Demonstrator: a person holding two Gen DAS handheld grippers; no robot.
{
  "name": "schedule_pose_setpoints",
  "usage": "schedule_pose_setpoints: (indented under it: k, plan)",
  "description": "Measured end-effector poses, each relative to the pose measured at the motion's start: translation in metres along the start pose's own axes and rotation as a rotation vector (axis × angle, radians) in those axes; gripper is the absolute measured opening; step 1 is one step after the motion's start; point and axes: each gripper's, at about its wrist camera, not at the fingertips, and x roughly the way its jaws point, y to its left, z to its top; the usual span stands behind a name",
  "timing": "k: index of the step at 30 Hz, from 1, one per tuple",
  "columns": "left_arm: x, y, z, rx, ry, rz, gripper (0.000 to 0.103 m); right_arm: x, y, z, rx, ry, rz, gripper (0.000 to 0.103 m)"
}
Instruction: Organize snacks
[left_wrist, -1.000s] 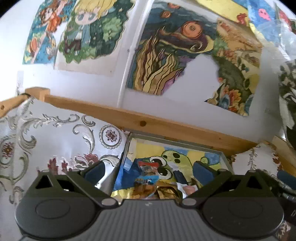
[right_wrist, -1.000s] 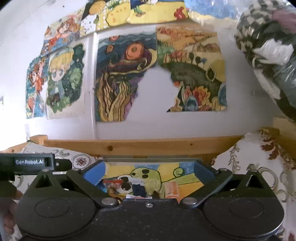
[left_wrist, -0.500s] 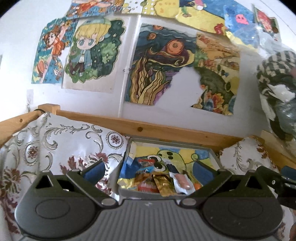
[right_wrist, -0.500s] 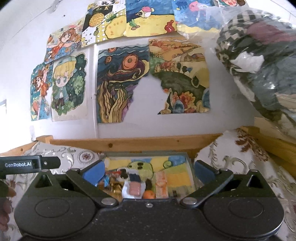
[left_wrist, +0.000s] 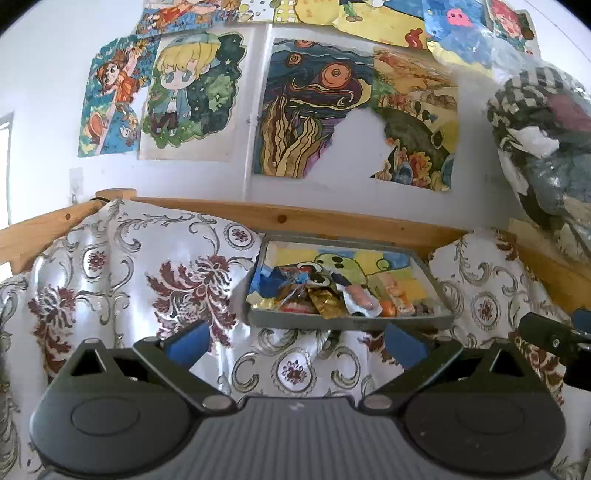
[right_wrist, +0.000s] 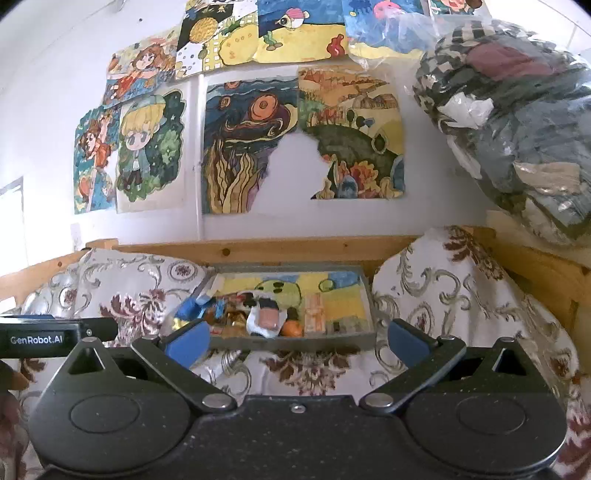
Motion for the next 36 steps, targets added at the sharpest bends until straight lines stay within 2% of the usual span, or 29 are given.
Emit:
schedule_pose_setpoints:
  k: [11,21,36]
  plan:
    - [-0.026,0.000,-0.031,0.019,0.025,0.010,0.103,-0.030,0.003,-0.023,-0.012,0.052,-0.015,0.102]
    - [-0.037,0.004,-0.051,0.023,0.056,0.022,0.103,-0.038,0.009,-0.038,-0.021,0.099,-0.007,0.102]
    - [-0.036,0.006,-0.056,0.028,0.072,0.023,0.103,-0.032,0.009,-0.045,-0.016,0.139,-0.003,0.102]
